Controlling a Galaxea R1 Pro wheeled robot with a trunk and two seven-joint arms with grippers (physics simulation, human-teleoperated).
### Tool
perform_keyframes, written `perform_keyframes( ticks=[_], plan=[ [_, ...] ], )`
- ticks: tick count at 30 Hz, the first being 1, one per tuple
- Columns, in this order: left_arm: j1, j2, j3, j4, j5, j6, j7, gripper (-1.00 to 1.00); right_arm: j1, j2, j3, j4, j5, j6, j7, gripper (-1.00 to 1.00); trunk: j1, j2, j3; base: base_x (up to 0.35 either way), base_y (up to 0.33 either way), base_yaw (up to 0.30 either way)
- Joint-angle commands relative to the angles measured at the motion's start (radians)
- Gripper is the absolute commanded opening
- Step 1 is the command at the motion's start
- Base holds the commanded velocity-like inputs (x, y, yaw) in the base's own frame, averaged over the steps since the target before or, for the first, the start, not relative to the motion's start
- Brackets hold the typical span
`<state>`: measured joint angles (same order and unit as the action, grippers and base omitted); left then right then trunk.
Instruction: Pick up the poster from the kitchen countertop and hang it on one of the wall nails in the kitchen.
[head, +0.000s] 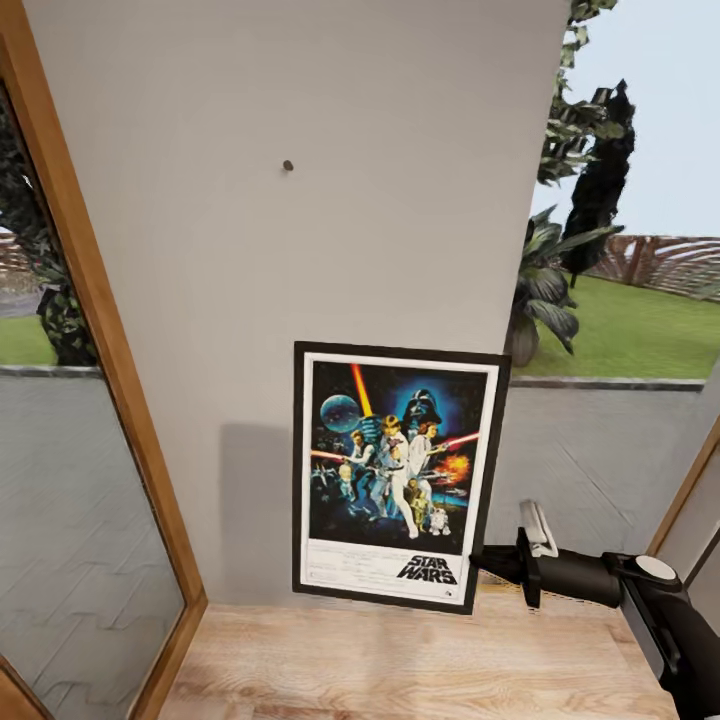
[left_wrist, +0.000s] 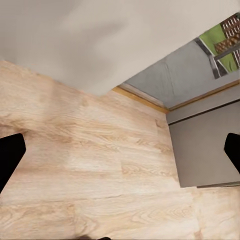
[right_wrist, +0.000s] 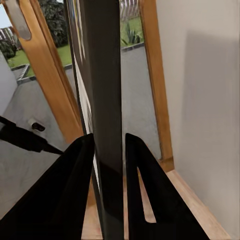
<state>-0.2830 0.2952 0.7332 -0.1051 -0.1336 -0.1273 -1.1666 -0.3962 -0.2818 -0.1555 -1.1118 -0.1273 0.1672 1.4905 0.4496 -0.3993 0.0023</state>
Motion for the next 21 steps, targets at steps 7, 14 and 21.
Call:
perform_keyframes(
  ticks=[7,14,21],
  plan=[
    [0.013,0.004,0.008,0.001,-0.014,-0.020,-0.001,1.00,-0.008,0.041,0.002,-0.135,-0.023,0.149,-0.026,-1.00,0.000,-0.001,0.000,0.000,0.000,0.000],
    [0.016,0.019,0.008,0.001,-0.015,-0.030,0.000,1.00,-0.053,0.072,0.004,-0.295,-0.026,0.311,-0.077,-1.00,0.000,-0.001,0.000,0.000,0.000,0.000],
    [0.016,0.034,0.007,0.001,-0.015,-0.031,0.000,1.00,-0.183,0.078,0.081,-0.320,-0.024,0.433,-0.097,-1.00,0.000,-0.001,0.000,0.000,0.000,0.000]
  ],
)
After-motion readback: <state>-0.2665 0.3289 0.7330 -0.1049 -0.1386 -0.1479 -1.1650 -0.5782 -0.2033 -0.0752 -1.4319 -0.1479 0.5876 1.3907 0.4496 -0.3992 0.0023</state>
